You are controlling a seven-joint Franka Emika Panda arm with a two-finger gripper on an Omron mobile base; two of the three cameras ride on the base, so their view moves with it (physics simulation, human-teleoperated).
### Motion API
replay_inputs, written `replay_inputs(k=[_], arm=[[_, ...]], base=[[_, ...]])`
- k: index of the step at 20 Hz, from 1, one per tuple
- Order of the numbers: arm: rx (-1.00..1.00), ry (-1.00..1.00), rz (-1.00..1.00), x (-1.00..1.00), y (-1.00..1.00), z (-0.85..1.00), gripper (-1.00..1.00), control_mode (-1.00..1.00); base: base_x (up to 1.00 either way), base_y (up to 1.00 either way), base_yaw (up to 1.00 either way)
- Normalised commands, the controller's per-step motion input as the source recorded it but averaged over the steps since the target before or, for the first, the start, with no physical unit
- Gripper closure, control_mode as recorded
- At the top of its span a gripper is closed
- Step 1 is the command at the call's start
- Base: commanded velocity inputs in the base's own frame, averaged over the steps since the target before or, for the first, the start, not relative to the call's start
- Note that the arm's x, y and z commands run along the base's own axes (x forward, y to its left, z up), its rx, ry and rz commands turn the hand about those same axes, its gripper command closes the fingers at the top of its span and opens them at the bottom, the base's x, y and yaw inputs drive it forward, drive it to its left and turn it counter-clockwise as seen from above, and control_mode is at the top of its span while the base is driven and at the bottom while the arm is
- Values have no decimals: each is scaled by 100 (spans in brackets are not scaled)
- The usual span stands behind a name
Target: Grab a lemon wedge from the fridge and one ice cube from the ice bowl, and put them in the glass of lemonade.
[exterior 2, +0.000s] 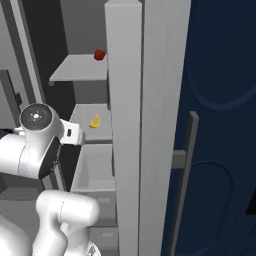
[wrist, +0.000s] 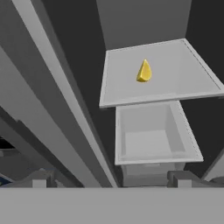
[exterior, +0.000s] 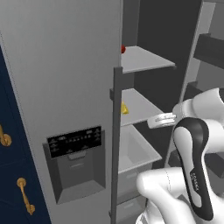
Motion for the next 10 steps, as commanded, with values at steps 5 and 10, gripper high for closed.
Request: replay_inputs(k=[5,10], arm=[[0,0,0,0,0,0,-100,100],[0,0,3,49,-8,-11,-100,-100]], base=[[46,-13,0],[0,0,0]])
